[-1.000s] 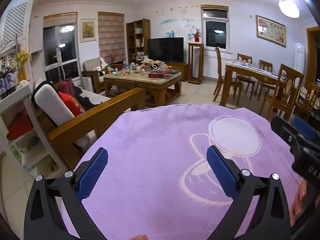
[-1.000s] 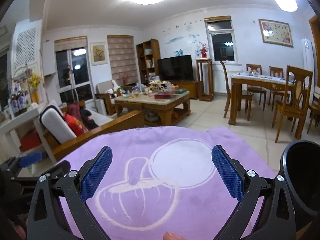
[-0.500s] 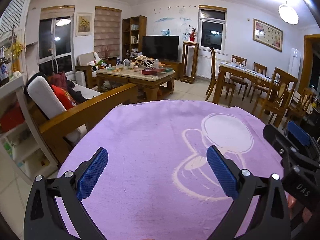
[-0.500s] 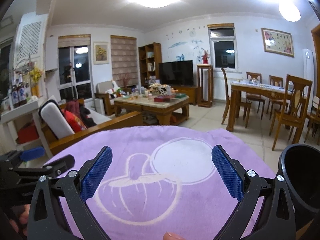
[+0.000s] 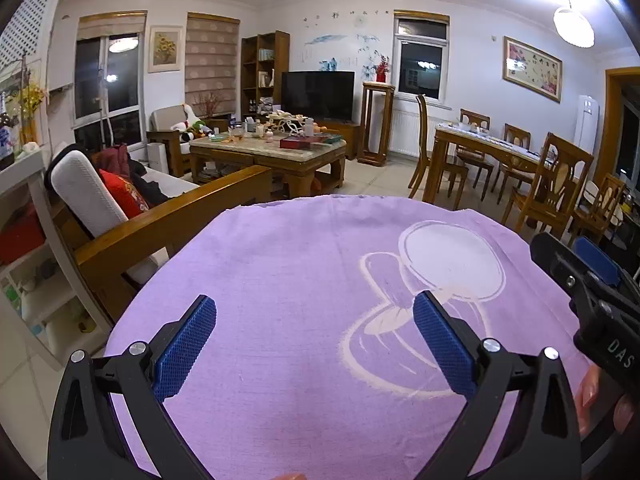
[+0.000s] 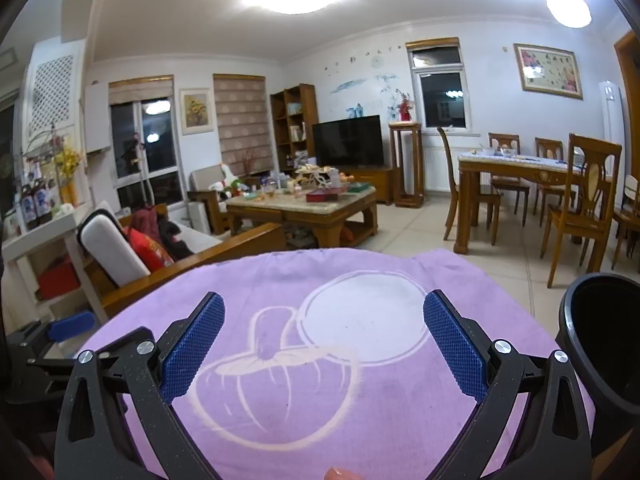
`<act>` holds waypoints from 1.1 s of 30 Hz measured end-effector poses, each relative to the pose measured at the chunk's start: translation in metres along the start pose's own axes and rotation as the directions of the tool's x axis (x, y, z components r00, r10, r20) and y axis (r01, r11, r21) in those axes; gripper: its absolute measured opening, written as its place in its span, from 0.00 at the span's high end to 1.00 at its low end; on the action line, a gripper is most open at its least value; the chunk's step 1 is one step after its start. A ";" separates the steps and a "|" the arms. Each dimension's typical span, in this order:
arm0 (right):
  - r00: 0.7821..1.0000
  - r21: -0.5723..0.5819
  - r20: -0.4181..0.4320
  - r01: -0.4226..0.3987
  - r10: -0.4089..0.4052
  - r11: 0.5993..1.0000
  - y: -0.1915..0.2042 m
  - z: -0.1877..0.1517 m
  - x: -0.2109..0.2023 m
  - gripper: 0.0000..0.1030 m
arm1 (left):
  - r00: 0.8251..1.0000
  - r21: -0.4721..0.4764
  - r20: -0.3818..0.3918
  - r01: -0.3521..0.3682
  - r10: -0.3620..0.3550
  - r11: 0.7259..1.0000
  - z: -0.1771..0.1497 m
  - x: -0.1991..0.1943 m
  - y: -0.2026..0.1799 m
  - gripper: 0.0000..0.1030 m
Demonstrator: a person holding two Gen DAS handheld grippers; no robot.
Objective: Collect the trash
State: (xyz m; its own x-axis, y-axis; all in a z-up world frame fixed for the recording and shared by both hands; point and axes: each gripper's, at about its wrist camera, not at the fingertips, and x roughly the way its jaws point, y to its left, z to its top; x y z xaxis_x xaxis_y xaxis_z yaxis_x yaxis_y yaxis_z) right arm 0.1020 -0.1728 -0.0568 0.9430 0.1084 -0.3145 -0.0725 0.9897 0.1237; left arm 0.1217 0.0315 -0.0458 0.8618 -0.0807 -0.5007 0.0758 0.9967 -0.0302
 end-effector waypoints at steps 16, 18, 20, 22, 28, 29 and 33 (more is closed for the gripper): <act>1.000 0.026 -0.006 -0.005 0.005 1.000 -0.006 0.003 -0.001 0.05 | 1.000 0.019 0.006 -0.015 0.015 1.000 -0.004 -0.002 -0.008 0.05; 1.000 0.025 -0.007 -0.003 0.003 1.000 -0.006 0.003 0.000 0.05 | 1.000 0.019 0.005 -0.015 0.015 1.000 -0.003 -0.001 -0.008 0.05; 1.000 0.027 -0.010 -0.003 0.003 1.000 -0.006 0.003 0.000 0.05 | 1.000 0.014 0.002 -0.016 0.016 1.000 -0.004 -0.002 -0.009 0.05; 1.000 0.028 -0.008 -0.002 0.003 1.000 -0.006 0.003 -0.001 0.05 | 1.000 0.014 0.003 -0.016 0.016 1.000 -0.004 -0.002 -0.009 0.05; 1.000 0.030 -0.008 -0.003 0.003 1.000 -0.006 0.003 0.000 0.05 | 1.000 0.012 0.001 -0.019 0.019 1.000 -0.004 -0.002 -0.010 0.05; 1.000 0.031 -0.008 -0.003 0.003 1.000 -0.006 0.003 0.000 0.05 | 1.000 0.013 0.001 -0.019 0.019 1.000 -0.004 -0.002 -0.010 0.05; 1.000 0.038 -0.011 -0.004 0.004 0.999 -0.003 0.002 0.000 0.05 | 1.000 0.018 0.004 -0.016 0.016 1.000 -0.004 -0.002 -0.011 0.05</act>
State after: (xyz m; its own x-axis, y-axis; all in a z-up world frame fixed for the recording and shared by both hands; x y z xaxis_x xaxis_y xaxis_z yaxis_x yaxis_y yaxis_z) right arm 0.1033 -0.1760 -0.0556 0.9392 0.1134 -0.3240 -0.0635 0.9850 0.1605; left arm 0.1168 0.0206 -0.0481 0.8652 -0.0646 -0.4972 0.0705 0.9975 -0.0069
